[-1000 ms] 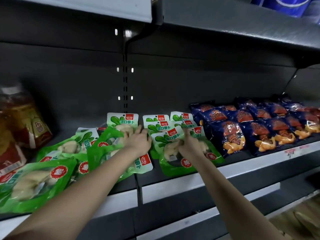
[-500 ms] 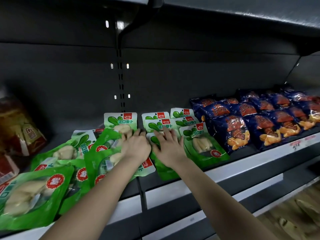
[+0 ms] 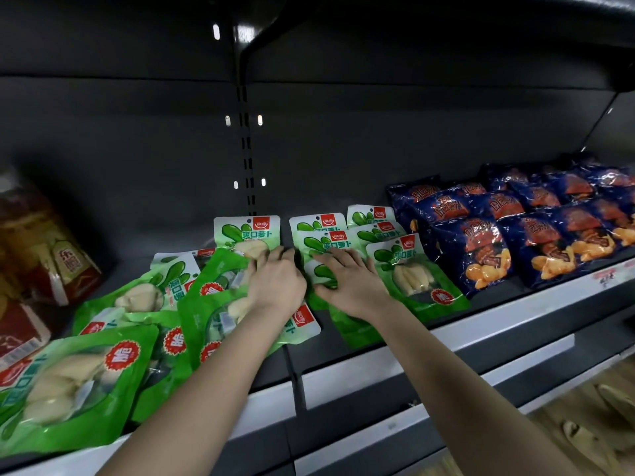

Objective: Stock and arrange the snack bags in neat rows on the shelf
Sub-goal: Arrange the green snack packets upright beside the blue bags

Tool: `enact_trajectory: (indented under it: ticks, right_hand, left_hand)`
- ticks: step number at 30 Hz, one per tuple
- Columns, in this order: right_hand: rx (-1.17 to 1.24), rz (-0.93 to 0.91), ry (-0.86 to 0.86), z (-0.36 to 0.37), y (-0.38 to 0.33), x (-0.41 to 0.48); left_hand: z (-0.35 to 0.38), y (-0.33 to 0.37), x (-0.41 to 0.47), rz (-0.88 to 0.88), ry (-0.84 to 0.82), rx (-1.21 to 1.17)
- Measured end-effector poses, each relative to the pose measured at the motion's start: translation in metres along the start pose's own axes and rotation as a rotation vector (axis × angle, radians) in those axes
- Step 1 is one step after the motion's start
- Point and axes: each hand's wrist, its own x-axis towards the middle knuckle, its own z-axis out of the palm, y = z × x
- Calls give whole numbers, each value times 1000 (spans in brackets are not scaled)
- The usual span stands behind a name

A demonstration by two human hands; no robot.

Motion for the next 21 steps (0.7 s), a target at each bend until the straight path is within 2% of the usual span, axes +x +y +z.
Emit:
enact_trajectory:
  ticks: [11,21]
  right_hand:
    - [11,84,155,14,-15,5]
    - [15,87,133,13,-17,8]
  left_hand:
    - [2,-1,2,-13,21,-34]
    - [1,-1,1,-2,44,-14]
